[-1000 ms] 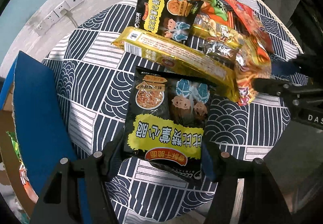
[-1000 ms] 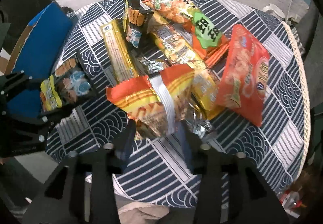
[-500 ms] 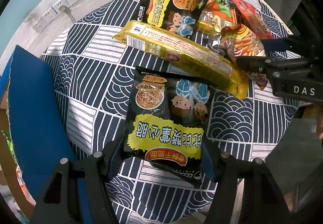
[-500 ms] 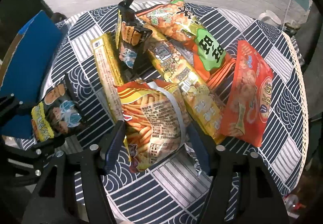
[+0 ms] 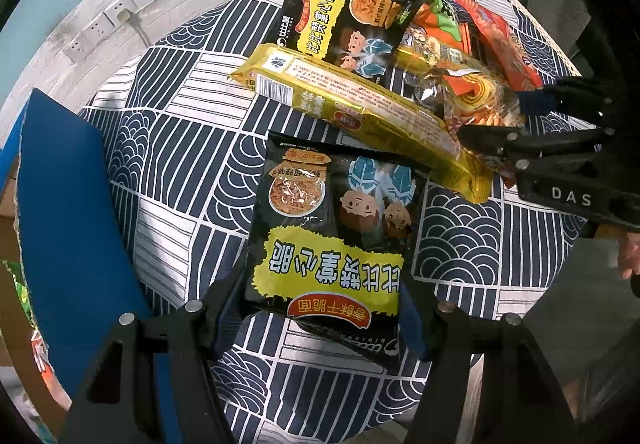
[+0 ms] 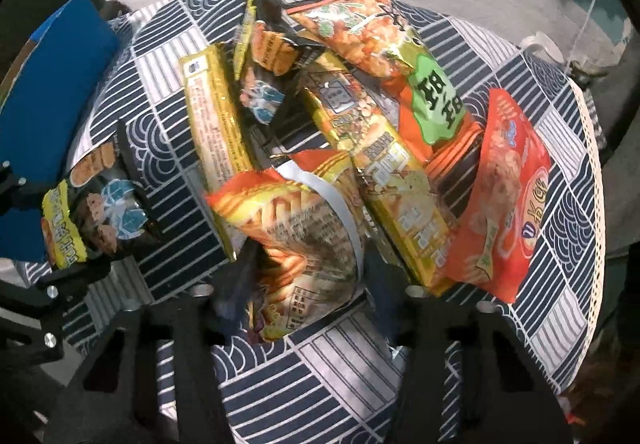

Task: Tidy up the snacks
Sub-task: 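Lift both held bags up from the pile, then carry both bags over the cardboard box and lower them inside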

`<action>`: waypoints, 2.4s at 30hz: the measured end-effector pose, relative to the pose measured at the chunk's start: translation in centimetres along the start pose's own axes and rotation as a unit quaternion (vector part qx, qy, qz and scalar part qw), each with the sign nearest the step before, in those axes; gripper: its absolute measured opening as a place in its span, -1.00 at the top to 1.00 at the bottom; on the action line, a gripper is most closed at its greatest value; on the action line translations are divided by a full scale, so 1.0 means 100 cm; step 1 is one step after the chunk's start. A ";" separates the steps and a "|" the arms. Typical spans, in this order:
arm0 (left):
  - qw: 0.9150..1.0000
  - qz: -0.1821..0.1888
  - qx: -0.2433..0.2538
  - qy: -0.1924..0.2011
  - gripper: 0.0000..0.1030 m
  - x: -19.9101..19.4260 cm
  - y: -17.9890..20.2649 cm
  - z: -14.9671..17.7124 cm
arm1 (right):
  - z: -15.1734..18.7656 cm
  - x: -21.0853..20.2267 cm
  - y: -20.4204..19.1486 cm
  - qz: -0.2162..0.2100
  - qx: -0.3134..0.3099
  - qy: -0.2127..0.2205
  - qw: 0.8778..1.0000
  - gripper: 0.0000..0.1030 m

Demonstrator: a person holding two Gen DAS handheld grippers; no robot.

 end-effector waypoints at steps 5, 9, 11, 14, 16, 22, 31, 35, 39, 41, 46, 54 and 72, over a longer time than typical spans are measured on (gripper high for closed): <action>1.000 -0.005 -0.005 0.002 -0.30 -0.005 -0.003 0.002 | 0.003 -0.008 0.002 0.002 0.003 0.009 1.000 0.31; 1.000 -0.008 -0.014 0.010 -0.30 -0.014 -0.004 0.004 | 0.005 -0.019 0.007 -0.002 0.013 0.022 1.000 0.36; 1.000 -0.009 -0.018 0.016 -0.30 -0.019 -0.005 0.005 | 0.006 -0.025 0.008 -0.002 0.016 0.029 0.999 0.37; 0.999 -0.014 -0.022 0.028 -0.30 -0.030 -0.006 0.007 | 0.006 -0.036 0.008 -0.005 0.021 0.040 0.999 0.37; 0.999 -0.019 -0.025 0.038 -0.30 -0.038 -0.007 0.008 | 0.004 -0.045 0.005 -0.011 0.024 0.049 0.998 0.37; 0.996 -0.033 -0.047 0.070 -0.30 -0.068 -0.019 0.014 | 0.001 -0.071 -0.011 -0.008 0.016 0.069 0.997 0.37; 0.985 -0.078 -0.086 0.124 -0.30 -0.113 -0.051 0.028 | -0.010 -0.103 -0.050 0.015 -0.023 0.091 0.996 0.37; 0.981 -0.083 -0.112 0.138 -0.30 -0.130 -0.074 0.040 | -0.019 -0.117 -0.075 0.008 -0.045 0.106 0.993 0.37; 0.974 -0.103 -0.132 0.150 -0.30 -0.142 -0.095 0.052 | -0.029 -0.126 -0.104 -0.002 -0.065 0.113 0.991 0.37; 0.971 -0.111 -0.144 0.156 -0.30 -0.147 -0.106 0.058 | -0.034 -0.130 -0.119 -0.008 -0.075 0.116 0.990 0.37; 0.964 -0.103 -0.185 0.161 -0.30 -0.152 -0.140 0.077 | -0.050 -0.137 -0.163 -0.027 -0.106 0.124 0.986 0.37; 0.951 -0.107 -0.246 0.152 -0.30 -0.145 -0.194 0.110 | -0.070 -0.128 -0.224 -0.048 -0.139 0.116 0.982 0.37; 0.933 -0.108 -0.319 0.123 -0.31 -0.116 -0.250 0.151 | -0.078 -0.093 -0.305 -0.075 -0.174 0.065 0.980 0.32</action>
Point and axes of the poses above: each gripper's, at about its wrist camera, not at the fingertips, and x roughly the way its jaws point, y to its right, z to its underside, the point moved 4 cm from there along x, roughly the way its jaws point, and after that the axes turned 3 degrees about -y, right-handed, at the moved point
